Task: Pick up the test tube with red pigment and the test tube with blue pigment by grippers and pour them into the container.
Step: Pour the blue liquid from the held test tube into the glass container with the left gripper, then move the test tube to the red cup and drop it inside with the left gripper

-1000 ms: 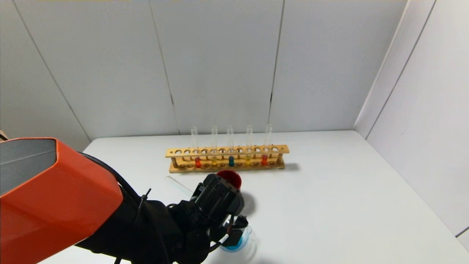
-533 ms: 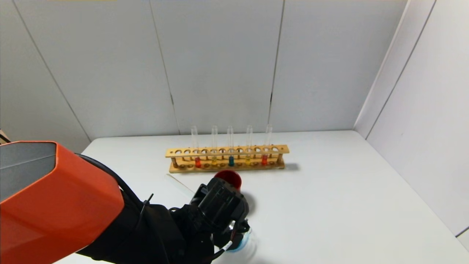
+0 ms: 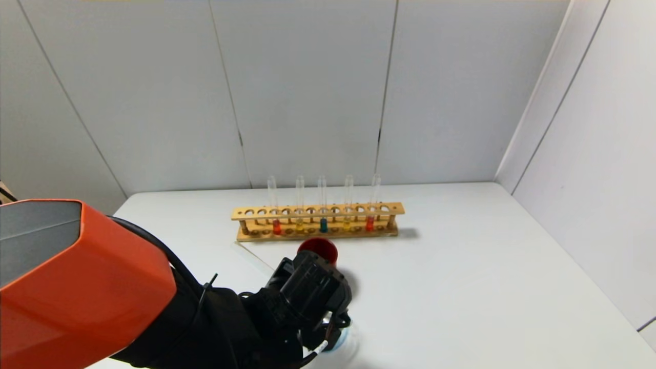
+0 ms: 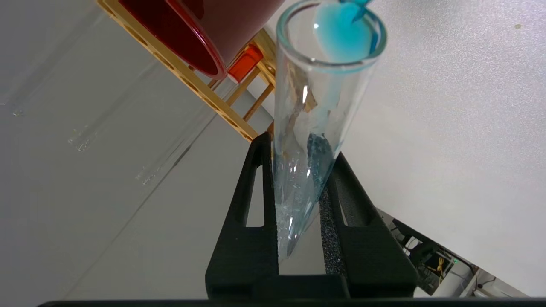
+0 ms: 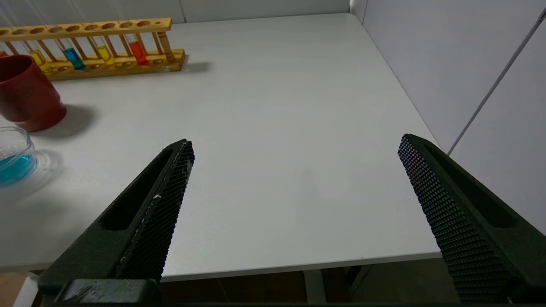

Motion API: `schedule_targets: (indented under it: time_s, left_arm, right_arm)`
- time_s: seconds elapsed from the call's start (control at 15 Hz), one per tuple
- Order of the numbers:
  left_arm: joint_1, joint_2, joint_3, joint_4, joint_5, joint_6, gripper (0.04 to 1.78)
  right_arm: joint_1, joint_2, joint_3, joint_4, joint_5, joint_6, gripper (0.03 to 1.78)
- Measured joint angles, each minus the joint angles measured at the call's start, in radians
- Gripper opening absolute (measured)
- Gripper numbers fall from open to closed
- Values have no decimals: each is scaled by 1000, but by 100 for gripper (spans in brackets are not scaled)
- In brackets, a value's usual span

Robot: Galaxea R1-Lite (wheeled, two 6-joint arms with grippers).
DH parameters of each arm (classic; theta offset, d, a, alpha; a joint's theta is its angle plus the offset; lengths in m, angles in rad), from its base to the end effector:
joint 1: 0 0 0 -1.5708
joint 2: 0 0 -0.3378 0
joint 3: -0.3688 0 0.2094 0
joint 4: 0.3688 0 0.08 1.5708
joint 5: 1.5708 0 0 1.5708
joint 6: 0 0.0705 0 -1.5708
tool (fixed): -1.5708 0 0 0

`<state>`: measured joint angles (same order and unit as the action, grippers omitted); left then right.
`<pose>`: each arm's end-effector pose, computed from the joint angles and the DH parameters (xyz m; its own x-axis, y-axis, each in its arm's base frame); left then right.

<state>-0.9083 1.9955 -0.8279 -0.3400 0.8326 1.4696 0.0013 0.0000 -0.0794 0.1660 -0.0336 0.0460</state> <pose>0.2696 -0.2608 0.0639 0.8633 0.0959 -0.4955 0.4731 -0.4959 0.7282 0.0008 -0.0024 0.0777 0.9957 -0.0323 -0.0864 0.0361 0.9984 0.0429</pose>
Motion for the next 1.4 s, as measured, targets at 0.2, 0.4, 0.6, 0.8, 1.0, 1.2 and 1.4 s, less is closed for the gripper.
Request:
schedule_targets:
  time_s: [0.2,0.4,0.6,0.8,1.0,1.2,1.4]
  left_arm:
    - [-5,3,0,0,32,19,33]
    - [-6,7,-1,-1,48,30,33]
    - [-7,11,-1,-4,49,29,33]
    - [-14,3,6,-18,44,-7,33]
    - [-32,-36,34,-58,40,-137,33]
    - [-35,-87,58,-67,42,-327,33]
    - [-43,-135,71,-104,46,-573,33]
  right_arm:
    - [0,0,0,0,0,0,175]
    - [0,0,0,0,0,0,175]
    - [0,0,0,0,0,0,175]
    - [0,0,0,0,0,0,175]
    - [0,0,0,0,0,0,175]
    - [0,0,0,0,0,0,175]
    - [0,0,0,0,0,0,175]
